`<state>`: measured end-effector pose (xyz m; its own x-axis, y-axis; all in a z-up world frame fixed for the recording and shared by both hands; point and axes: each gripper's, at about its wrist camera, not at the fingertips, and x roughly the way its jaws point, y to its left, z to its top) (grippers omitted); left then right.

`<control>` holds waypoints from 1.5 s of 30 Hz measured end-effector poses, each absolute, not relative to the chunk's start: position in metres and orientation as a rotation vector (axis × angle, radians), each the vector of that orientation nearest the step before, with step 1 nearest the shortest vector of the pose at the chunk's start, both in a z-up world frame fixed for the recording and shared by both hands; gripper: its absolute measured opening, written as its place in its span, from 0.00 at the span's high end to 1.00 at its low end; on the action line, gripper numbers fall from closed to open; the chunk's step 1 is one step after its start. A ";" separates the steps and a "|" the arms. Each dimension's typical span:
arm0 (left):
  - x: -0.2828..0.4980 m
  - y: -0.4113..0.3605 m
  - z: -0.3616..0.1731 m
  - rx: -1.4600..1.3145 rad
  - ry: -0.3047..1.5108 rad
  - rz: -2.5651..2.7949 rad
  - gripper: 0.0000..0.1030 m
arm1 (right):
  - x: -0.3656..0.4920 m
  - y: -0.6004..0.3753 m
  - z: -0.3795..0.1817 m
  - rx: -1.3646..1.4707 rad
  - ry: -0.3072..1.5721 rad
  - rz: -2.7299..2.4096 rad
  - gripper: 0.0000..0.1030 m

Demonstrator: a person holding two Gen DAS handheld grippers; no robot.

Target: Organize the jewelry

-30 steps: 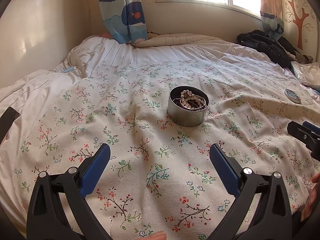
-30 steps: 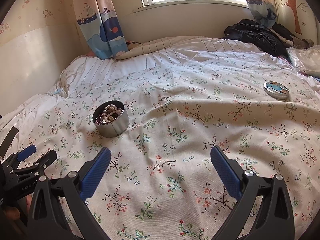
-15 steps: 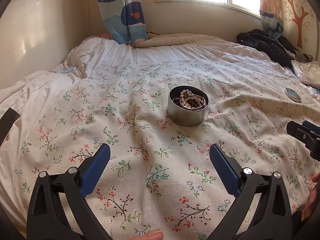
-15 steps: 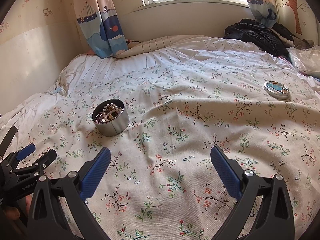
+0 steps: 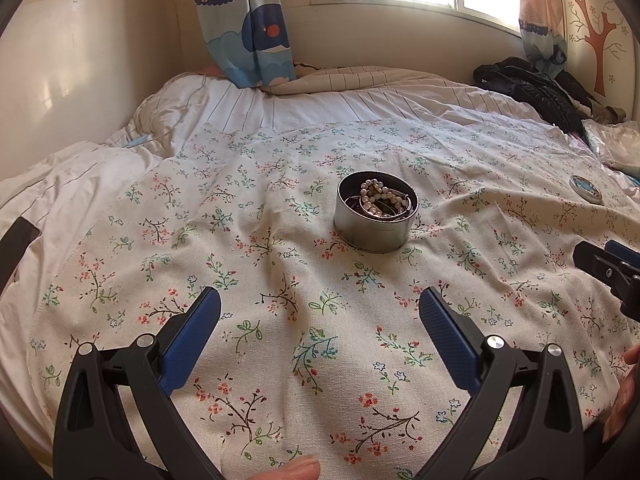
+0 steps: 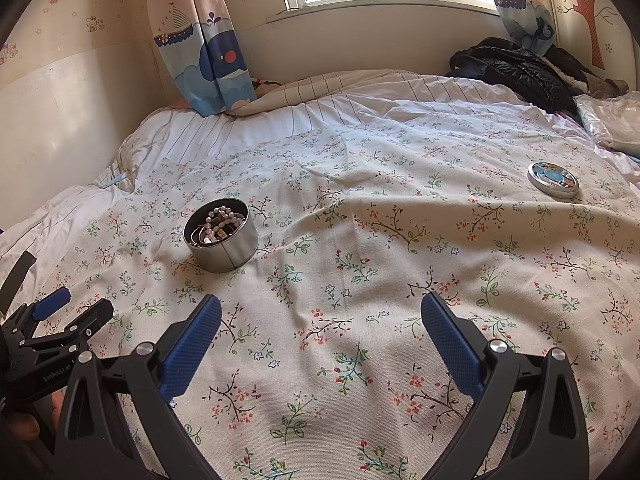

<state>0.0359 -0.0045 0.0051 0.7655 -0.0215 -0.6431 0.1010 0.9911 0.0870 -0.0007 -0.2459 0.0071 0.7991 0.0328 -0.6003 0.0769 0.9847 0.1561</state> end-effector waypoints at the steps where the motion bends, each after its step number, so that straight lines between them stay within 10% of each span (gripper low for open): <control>1: 0.036 -0.005 0.005 0.119 0.696 -0.067 0.07 | 0.000 -0.246 0.007 0.176 0.645 -0.024 0.07; 45: 0.041 0.000 0.002 0.104 0.726 -0.066 0.07 | 0.001 -0.246 0.008 0.174 0.643 -0.025 0.07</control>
<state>0.0412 -0.0004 0.0020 0.7458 -0.0243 -0.6657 0.0965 0.9927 0.0718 0.0005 -0.2464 0.0075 0.8004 0.0307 -0.5987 0.0774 0.9850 0.1540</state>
